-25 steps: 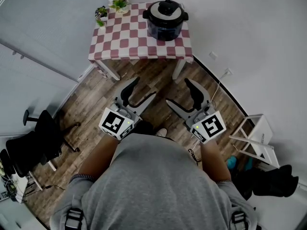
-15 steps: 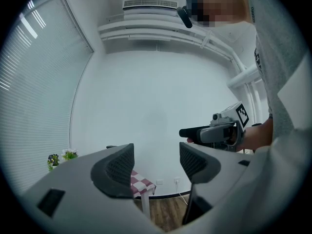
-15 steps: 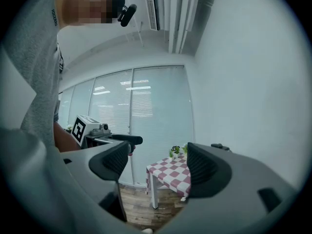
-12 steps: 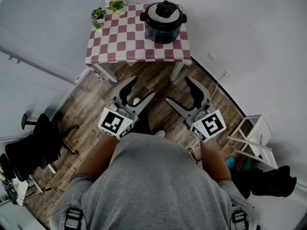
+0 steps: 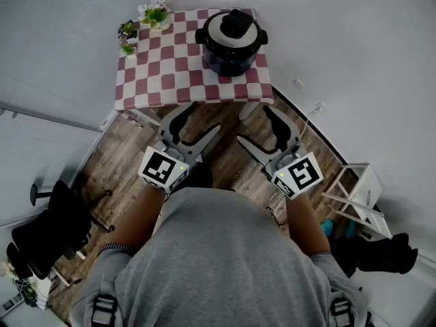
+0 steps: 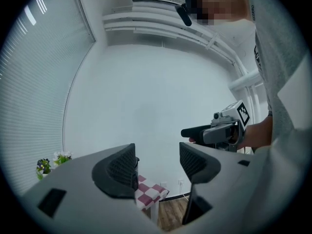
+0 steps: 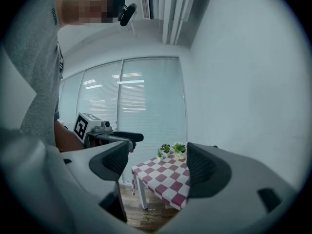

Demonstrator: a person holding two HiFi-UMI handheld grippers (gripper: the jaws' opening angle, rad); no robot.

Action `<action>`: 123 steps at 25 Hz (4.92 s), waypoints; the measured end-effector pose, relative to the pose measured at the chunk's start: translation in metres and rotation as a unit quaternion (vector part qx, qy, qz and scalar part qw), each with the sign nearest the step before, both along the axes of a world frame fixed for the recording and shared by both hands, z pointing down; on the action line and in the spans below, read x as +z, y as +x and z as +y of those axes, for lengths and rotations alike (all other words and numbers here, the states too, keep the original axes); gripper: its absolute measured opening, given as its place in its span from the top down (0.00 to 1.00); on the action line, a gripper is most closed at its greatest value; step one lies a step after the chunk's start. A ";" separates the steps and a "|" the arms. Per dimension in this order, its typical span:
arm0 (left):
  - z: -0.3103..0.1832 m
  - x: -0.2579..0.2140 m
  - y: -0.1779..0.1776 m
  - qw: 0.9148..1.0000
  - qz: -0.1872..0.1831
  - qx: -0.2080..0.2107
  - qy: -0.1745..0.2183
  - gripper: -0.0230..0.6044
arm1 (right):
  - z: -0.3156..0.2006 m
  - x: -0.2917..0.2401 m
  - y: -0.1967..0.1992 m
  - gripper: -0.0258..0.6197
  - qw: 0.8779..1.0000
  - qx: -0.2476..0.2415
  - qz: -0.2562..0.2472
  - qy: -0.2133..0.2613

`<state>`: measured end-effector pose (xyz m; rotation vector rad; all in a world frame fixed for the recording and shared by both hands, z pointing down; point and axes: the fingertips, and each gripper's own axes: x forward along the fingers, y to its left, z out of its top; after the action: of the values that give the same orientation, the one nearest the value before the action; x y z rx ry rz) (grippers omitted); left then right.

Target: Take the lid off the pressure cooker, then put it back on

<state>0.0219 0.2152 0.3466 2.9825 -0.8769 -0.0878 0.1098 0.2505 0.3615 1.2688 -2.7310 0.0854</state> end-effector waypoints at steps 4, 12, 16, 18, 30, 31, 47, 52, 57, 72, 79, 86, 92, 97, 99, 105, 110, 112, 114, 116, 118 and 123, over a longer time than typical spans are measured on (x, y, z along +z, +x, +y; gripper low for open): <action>-0.041 -0.005 -0.003 1.000 0.004 0.018 -0.001 0.47 | -0.042 -0.004 -0.012 0.36 1.000 0.010 0.002 -0.002; -0.106 0.000 -0.025 0.998 0.005 0.055 -0.015 0.47 | -0.110 -0.006 -0.045 0.36 0.999 0.040 0.006 -0.012; -0.132 0.005 -0.036 0.997 0.005 0.067 -0.023 0.47 | -0.130 0.004 -0.055 0.36 0.998 0.050 0.018 -0.030; -0.143 0.007 -0.038 0.997 0.003 0.074 -0.024 0.47 | -0.139 0.007 -0.058 0.36 0.998 0.055 0.019 -0.035; -0.200 0.024 -0.014 0.996 -0.001 0.075 -0.040 0.47 | -0.194 0.024 -0.030 0.36 0.996 0.059 0.022 -0.056; -0.206 0.025 -0.008 0.996 -0.006 0.076 -0.040 0.47 | -0.201 0.025 -0.025 0.36 0.997 0.057 0.020 -0.056; -0.322 0.055 0.105 0.980 -0.155 0.128 -0.010 0.47 | -0.331 0.053 0.059 0.38 0.991 -0.026 0.067 -0.114; -0.339 0.074 0.129 0.962 -0.214 0.167 -0.016 0.47 | -0.352 0.075 0.071 0.40 0.983 -0.058 0.102 -0.145; -0.352 0.093 0.145 0.941 -0.265 0.209 -0.009 0.47 | -0.370 0.092 0.073 0.43 0.971 -0.078 0.148 -0.170; -0.363 0.137 0.161 0.824 -0.414 0.383 0.049 0.47 | -0.393 0.134 0.065 0.44 0.929 -0.081 0.257 -0.253; -0.367 0.155 0.161 0.760 -0.467 0.449 0.055 0.47 | -0.401 0.148 0.064 0.44 0.913 -0.063 0.274 -0.297; -0.364 0.175 0.159 0.702 -0.513 0.491 0.057 0.47 | -0.406 0.164 0.059 0.45 0.893 -0.066 0.288 -0.340; -0.361 0.180 0.160 0.672 -0.536 0.508 0.050 0.48 | -0.406 0.175 0.058 0.49 0.873 -0.070 0.304 -0.376; -0.361 0.182 0.159 0.664 -0.542 0.513 0.040 0.49 | -0.404 0.176 0.058 0.50 0.860 -0.082 0.318 -0.390; -0.361 0.181 0.159 0.663 -0.543 0.514 0.040 0.49 | -0.404 0.176 0.059 0.50 0.858 -0.085 0.322 -0.391; -0.360 0.173 0.159 0.668 -0.546 0.503 0.053 0.49 | -0.404 0.168 0.059 0.50 0.860 -0.086 0.329 -0.380; -0.358 0.154 0.157 0.677 -0.537 0.500 0.050 0.49 | -0.402 0.149 0.056 0.50 0.864 -0.094 0.329 -0.370; -0.359 0.145 0.155 0.683 -0.535 0.495 0.057 0.49 | -0.403 0.139 0.054 0.50 0.866 -0.094 0.334 -0.361; -0.360 0.138 0.153 0.688 -0.535 0.486 0.064 0.49 | -0.405 0.132 0.052 0.50 0.868 -0.092 0.340 -0.349; -0.361 0.132 0.149 0.693 -0.537 0.477 0.068 0.49 | -0.406 0.125 0.048 0.50 0.869 -0.093 0.347 -0.339; -0.362 0.126 0.143 0.698 -0.538 0.468 0.068 0.49 | -0.406 0.119 0.041 0.50 0.870 -0.098 0.350 -0.333; -0.363 0.116 0.121 0.714 -0.541 0.441 0.058 0.49 | -0.406 0.108 0.019 0.50 0.869 -0.122 0.362 -0.314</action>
<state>0.1426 -0.1474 0.4621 2.9486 0.7655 1.7474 0.1286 -0.1555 0.4698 0.5871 -1.9313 0.3566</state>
